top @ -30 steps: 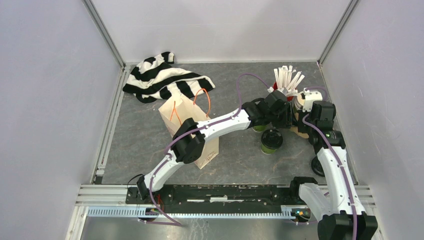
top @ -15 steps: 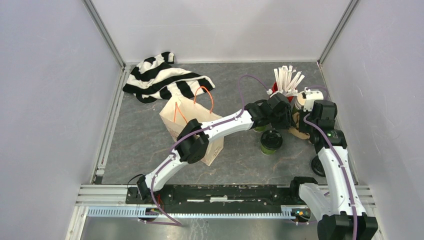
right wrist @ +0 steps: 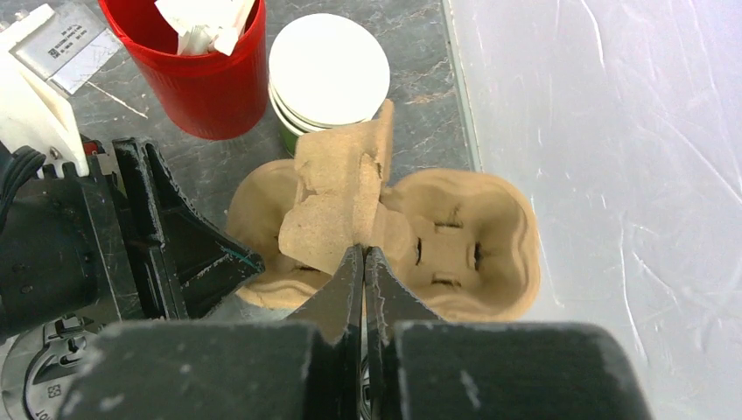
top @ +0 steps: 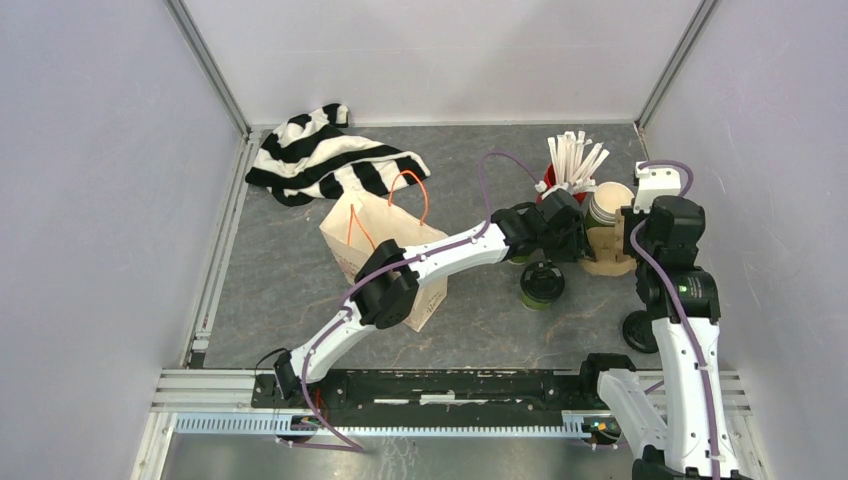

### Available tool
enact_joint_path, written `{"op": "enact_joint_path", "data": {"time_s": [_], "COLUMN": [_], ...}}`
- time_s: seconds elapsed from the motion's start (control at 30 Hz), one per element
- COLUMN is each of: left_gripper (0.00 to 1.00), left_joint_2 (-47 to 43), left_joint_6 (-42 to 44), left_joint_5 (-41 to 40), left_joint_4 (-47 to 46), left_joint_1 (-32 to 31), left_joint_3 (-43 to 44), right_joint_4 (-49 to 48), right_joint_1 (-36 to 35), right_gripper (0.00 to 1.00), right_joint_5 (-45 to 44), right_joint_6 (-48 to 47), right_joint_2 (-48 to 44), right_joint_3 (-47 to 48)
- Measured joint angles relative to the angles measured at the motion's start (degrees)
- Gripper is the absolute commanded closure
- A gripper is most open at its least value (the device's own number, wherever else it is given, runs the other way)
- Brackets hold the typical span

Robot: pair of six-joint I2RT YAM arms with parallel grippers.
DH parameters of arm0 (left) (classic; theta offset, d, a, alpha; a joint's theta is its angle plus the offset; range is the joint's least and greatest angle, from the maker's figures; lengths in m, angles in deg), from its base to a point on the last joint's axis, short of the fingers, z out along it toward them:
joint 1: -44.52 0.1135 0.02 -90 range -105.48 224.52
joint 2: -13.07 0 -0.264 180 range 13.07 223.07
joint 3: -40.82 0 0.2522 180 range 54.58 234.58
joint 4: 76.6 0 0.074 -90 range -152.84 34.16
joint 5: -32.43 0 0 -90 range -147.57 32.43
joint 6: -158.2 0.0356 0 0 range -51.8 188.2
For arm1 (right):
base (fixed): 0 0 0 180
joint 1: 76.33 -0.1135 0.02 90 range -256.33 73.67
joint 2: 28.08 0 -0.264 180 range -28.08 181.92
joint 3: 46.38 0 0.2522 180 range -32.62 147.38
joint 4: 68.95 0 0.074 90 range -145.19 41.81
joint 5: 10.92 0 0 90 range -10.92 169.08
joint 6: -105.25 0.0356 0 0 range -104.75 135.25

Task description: Pack the takeout coffee

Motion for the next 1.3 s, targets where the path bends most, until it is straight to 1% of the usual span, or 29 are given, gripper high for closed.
{"op": "enact_joint_path", "data": {"time_s": [0.1,0.27,0.3,0.4,0.5,0.67,0.8,0.87,0.97,1.13,1.23,1.3], "left_gripper": [0.47,0.37,0.35,0.33,0.33,0.32,0.27,0.23,0.2,0.19,0.19,0.19], "left_joint_2": [0.0,0.0,0.0,0.0,0.0,0.0,-0.1,-0.3,-1.4,-5.1,-8.3,-10.3], "left_joint_6": [0.0,0.4,0.7,2.0,3.0,3.5,3.9,4.7,5.6,7.3,8.3,8.6], "left_joint_5": [0.7,1.7,2.0,2.6,2.6,3.1,3.9,4.0,4.1,4.3,4.4,4.6], "left_joint_4": [-0.3,-0.7,-0.9,-1.3,-1.2,-1.7,-1.6,-1.6,-1.2,-0.7,-0.2,0.8], "left_joint_1": [-0.2,-0.3,-0.3,-0.3,-0.3,-0.4,-0.5,-0.5,-0.5,-0.3,0.0,0.3], "left_joint_3": [0.0,0.0,0.0,0.0,0.0,0.0,0.0,0.0,-0.5,-1.0,-1.1,-1.1], "right_joint_4": [-0.5,-1.7,-1.8,-2.2,-2.3,-0.8,2.9,4.0,5.2,7.3,8.7,8.9], "right_joint_1": [0.0,0.0,0.0,0.0,0.0,0.0,0.0,0.0,0.0,0.2,1.3,2.6], "right_gripper": [1.0,1.0,0.98,0.8,0.65,0.49,0.38,0.33,0.25,0.2,0.16,0.16], "right_joint_5": [0.9,3.5,3.9,5.1,5.0,4.9,4.9,4.8,3.7,0.2,-0.8,-1.1], "right_joint_6": [-1.0,-1.5,-1.5,-1.2,-0.4,1.4,1.8,2.1,3.1,5.5,6.7,6.8], "right_joint_2": [-0.5,0.3,0.5,0.9,1.1,2.3,4.7,4.9,4.9,5.8,8.4,10.2], "right_joint_3": [-0.8,-5.1,-6.2,-9.7,-10.5,-9.3,-3.3,-0.4,2.7,3.9,4.9,5.9]}}
